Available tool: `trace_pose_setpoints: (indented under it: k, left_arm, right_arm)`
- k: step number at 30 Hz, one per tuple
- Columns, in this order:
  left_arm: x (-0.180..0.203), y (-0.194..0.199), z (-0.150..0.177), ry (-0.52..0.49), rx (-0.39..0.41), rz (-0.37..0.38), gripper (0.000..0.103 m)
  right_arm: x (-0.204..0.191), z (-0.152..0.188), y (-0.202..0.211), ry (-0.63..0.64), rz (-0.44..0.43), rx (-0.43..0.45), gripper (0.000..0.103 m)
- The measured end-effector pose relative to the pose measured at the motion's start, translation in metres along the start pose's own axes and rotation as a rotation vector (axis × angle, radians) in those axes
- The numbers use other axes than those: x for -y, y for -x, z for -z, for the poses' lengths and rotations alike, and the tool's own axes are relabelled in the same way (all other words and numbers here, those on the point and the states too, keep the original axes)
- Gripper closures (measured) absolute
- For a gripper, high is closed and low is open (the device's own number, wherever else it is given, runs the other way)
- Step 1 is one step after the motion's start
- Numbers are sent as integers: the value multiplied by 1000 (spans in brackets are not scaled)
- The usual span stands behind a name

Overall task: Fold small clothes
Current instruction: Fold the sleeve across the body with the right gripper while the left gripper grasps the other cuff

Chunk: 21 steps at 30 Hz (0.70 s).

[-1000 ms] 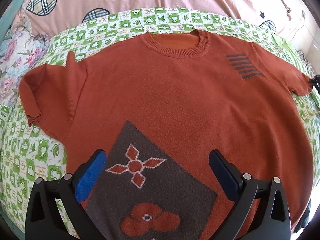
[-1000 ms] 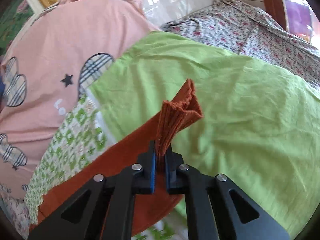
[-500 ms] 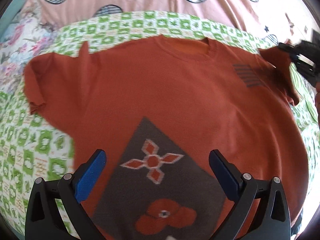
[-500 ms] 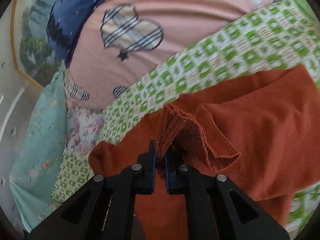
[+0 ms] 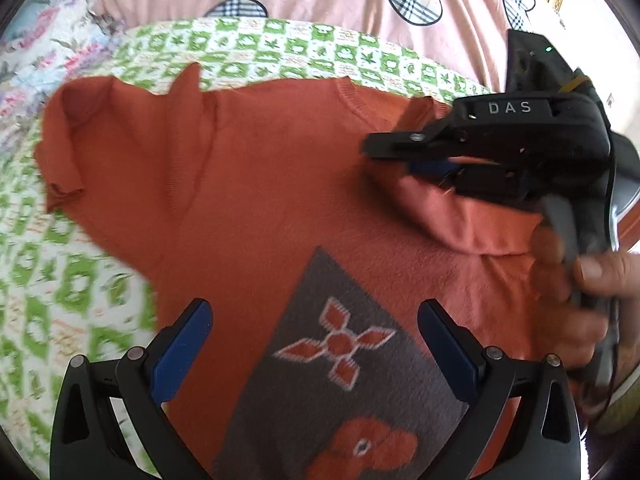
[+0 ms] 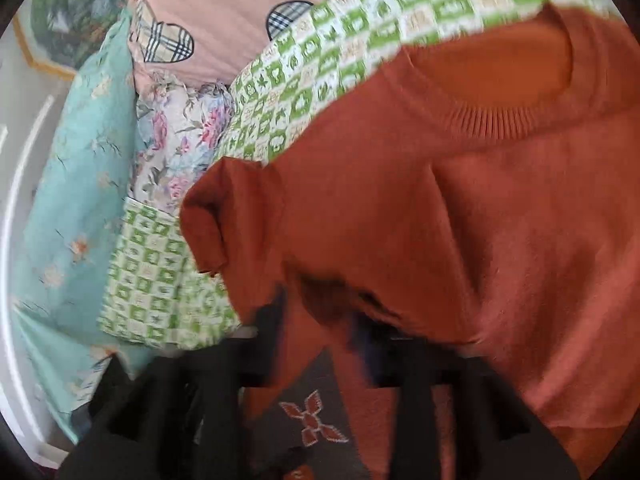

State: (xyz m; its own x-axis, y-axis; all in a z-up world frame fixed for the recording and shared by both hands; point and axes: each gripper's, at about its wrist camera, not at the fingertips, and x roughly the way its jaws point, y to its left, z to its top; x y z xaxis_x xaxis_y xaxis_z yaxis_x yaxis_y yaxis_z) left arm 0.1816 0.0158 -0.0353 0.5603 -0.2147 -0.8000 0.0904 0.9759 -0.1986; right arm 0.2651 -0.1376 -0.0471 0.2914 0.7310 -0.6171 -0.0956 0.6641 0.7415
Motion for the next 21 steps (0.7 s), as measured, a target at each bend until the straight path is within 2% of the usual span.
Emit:
trace_pose_setpoints:
  k: [1,6,10,12,13,14,15,16,19,21]
  left_arm:
    - [2,-6,-3,5,-6,11,0]
    - [11,-44,-26,20,-44,19,0]
    - [17,-68,-54,36,-39,14,1]
    - [21,-76,-68,51,-27,35,4]
    - [22,-78,-75,51,-13,44,17]
    - [24,-79,-79,38,-4,48,44]
    - [26,-78,-80,24,-5,56,63]
    - [25,-79,-80,16,-11,75,100]
    - [4,-62,-72,83,19,115,97]
    - [-17,-59,-63,161,6,140,89]
  right_arm:
    - [2,2,4,-9,-16,11,36]
    - [4,10,55,4,-20,127,36]
    - [18,24,115,-22,8,269,36]
    - [32,35,146,-51,40,344,36]
    - [37,38,157,-65,61,371,36]
    - [43,41,168,-80,84,397,36]
    - [50,45,178,-96,104,421,36]
    - [57,49,190,-112,122,446,36]
    - [77,57,218,-143,191,508,36]
    - [87,56,232,-158,233,538,36]
